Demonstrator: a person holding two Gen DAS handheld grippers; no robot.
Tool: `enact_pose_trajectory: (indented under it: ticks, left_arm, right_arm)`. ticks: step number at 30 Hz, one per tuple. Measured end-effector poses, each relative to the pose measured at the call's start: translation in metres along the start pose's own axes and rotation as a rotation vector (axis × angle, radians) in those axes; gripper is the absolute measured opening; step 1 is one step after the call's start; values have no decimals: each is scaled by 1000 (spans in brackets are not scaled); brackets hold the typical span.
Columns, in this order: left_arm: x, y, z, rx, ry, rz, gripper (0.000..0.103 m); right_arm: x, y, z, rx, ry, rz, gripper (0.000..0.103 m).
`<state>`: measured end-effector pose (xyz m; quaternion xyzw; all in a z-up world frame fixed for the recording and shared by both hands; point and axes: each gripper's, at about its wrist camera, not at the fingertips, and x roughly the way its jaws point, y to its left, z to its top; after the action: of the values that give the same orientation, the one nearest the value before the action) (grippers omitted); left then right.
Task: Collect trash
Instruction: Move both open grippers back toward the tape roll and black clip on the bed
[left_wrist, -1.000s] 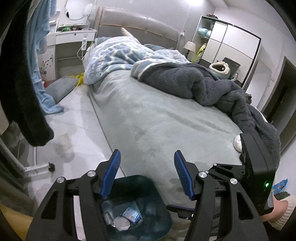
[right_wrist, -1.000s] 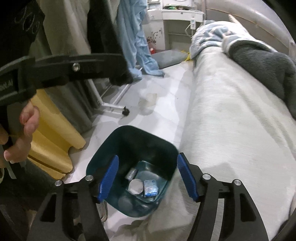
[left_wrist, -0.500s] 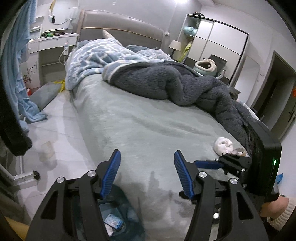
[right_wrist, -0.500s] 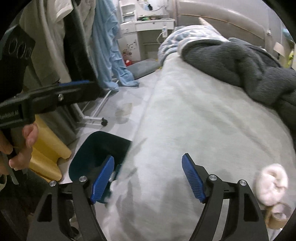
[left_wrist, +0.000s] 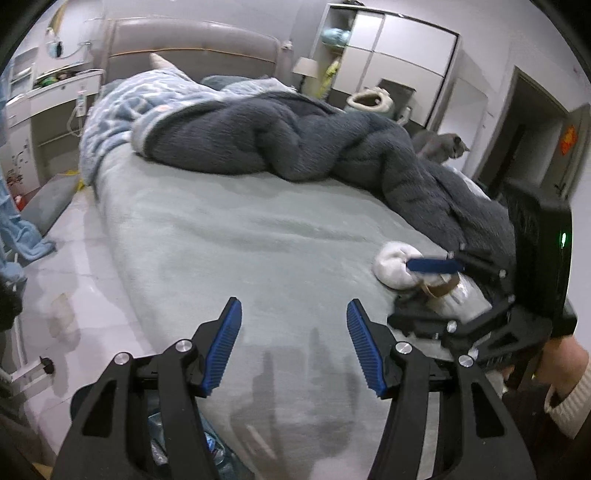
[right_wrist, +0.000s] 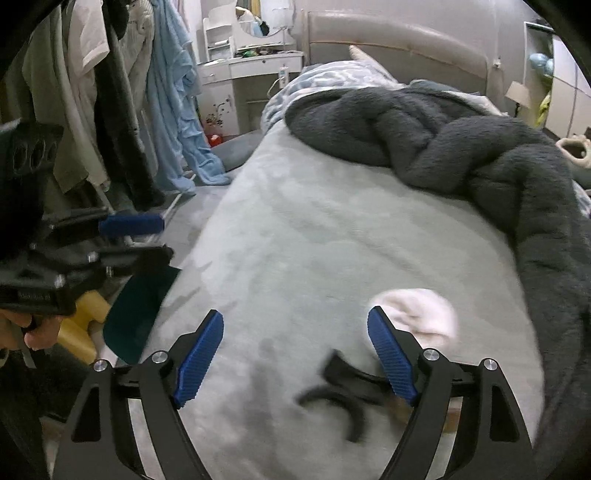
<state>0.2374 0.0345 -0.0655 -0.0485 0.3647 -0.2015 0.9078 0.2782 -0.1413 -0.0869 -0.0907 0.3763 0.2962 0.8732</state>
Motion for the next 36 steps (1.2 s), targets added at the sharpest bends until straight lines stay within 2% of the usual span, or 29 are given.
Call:
enact_pose_trajectory:
  ticks: [7, 12, 20, 26, 31, 36]
  left_arm:
    - [27, -36, -7, 63, 57, -55, 59]
    - [44, -57, -12, 88, 98, -93, 54]
    - [69, -87, -20, 120, 157, -145, 44]
    - [84, -102, -23, 147, 179, -138, 39]
    - [91, -105, -23, 142, 184, -128, 36]
    - [97, -107, -22, 142, 189, -118, 28]
  right_arm:
    - [-19, -43, -16, 69, -17, -30, 82]
    - [-24, -66, -31, 109, -13, -45, 82]
    - [-37, -85, -49, 164, -27, 2, 82]
    - [-40, -93, -55, 175, -32, 16, 82]
    - [-40, -98, -58, 183, -34, 24, 75]
    - [-41, -103, -62, 186, -35, 33, 72]
